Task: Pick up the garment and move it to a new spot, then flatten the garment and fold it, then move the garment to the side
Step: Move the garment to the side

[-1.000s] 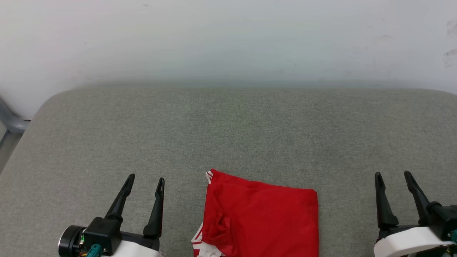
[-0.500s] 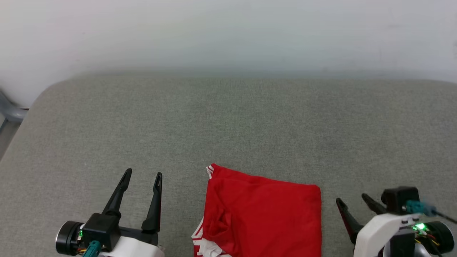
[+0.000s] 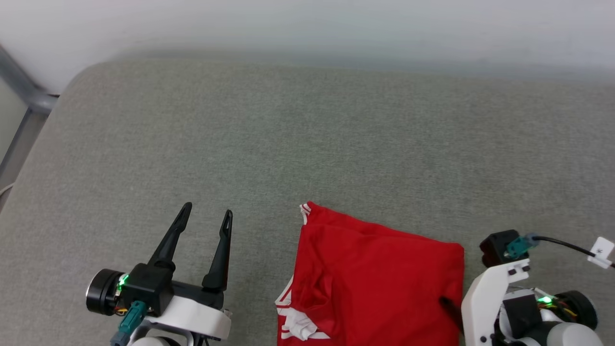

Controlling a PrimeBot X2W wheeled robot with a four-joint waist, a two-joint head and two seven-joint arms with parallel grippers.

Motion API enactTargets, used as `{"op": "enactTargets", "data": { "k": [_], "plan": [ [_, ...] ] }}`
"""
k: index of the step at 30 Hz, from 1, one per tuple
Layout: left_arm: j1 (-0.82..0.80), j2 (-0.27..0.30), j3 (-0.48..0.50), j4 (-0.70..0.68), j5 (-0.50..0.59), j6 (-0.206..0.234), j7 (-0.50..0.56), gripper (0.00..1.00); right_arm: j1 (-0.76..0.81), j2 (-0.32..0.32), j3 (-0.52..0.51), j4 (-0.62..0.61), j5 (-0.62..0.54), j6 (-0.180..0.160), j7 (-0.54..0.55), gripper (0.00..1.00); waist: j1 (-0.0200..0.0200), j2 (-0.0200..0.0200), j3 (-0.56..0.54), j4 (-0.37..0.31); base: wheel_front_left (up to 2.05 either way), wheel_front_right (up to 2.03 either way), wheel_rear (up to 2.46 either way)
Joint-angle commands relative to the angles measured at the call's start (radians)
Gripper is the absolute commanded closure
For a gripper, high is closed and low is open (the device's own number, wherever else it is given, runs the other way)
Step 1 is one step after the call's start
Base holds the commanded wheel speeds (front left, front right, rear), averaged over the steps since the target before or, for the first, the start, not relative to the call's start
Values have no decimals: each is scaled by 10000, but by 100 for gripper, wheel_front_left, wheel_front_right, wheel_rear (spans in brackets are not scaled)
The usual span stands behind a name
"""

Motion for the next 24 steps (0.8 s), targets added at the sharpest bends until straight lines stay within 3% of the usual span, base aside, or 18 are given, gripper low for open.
{"op": "enactTargets", "data": {
  "k": [1,12,14,15,24],
  "plan": [
    [-173,44,-6,9,1,-9,-22,0,-73,144,27,120,77,-9,161,0,-1,0,237,255,0,0,0],
    [-509,54,-100,117,-45,-13,-22,0,-101,520,91,1615,-213,-7,71,0,-1,0,618,701,0,0,0],
    [-535,60,-119,150,-42,-14,-22,0,-128,543,262,1866,-266,-4,-105,72,-1,0,615,724,0,0,0],
    [-542,65,-121,168,-48,-14,-22,0,-192,539,355,1945,-316,-4,-272,100,-1,0,599,726,0,0,0],
    [-324,105,-129,329,3,-14,-22,0,-831,-669,911,2027,-702,-20,-1311,100,-1,0,155,296,0,0,0]
  ]
}}
